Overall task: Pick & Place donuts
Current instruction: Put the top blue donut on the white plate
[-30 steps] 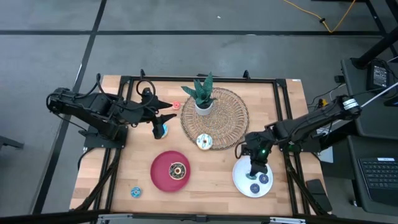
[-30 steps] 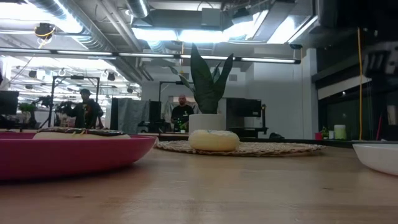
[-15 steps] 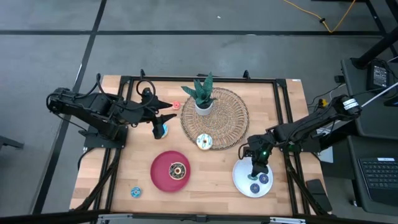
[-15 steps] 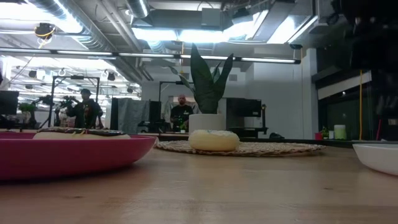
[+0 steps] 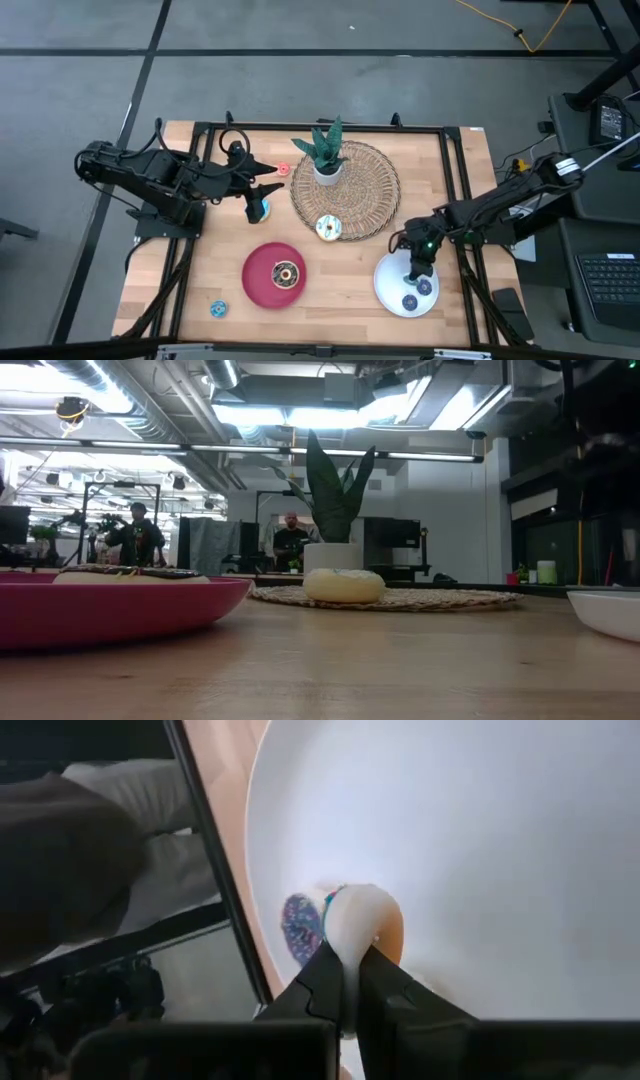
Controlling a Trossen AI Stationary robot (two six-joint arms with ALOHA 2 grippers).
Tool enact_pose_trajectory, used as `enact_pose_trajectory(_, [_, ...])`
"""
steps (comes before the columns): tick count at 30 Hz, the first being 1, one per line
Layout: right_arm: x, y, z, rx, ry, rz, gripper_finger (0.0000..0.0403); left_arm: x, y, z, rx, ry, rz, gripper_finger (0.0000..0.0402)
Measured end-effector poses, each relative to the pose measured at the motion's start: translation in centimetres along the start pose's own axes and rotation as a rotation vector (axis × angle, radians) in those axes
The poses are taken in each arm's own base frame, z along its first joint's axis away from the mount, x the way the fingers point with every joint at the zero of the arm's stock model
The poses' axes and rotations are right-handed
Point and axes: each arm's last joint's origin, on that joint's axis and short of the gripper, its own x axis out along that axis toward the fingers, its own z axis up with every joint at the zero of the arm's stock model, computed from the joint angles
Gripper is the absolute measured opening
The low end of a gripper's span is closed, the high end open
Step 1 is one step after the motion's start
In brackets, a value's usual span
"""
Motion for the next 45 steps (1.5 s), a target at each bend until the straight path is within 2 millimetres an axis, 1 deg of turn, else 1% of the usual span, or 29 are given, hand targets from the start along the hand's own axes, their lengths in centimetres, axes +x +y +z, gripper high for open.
enact_pose_trajectory(5, [-0.4,-0.4,-0.4,0.015,-0.050,-0.019,0.0014,0.0,0.0,0.0,0.000,0.000,0.000,0.0186])
enact_pose_trajectory(13, [-0.8,-1.2,-1.1,0.042,-0.058,-0.084,0.0014,0.0,0.0,0.0,0.000,0.000,0.000,0.0187])
enact_pose_trajectory(16, [-0.9,-1.3,-1.1,0.031,-0.088,-0.115,0.0014,0.0,0.0,0.0,0.000,0.000,0.000,0.0185])
enact_pose_trajectory(22, [-1.1,-1.3,-0.9,0.024,-0.106,-0.114,0.0017,0.0,0.0,0.0,0.000,0.000,0.000,0.0187])
enact_pose_trajectory(30, [-1.1,-1.4,-1.0,0.009,-0.105,-0.122,0.0068,0.0,0.0,0.0,0.000,0.000,0.000,0.0186])
enact_pose_trajectory(35, [-1.1,-1.4,-1.0,0.012,-0.089,-0.115,0.0084,0.0,0.0,0.0,0.000,0.000,0.000,0.0185])
enact_pose_trajectory(40, [-1.1,-1.7,-1.1,0.026,-0.095,-0.151,0.0096,0.0,0.0,0.0,0.000,0.000,0.000,0.0186])
enact_pose_trajectory(45, [-1.1,-1.8,-1.1,0.023,-0.119,-0.172,0.0119,0.0,0.0,0.0,0.000,0.000,0.000,0.0185])
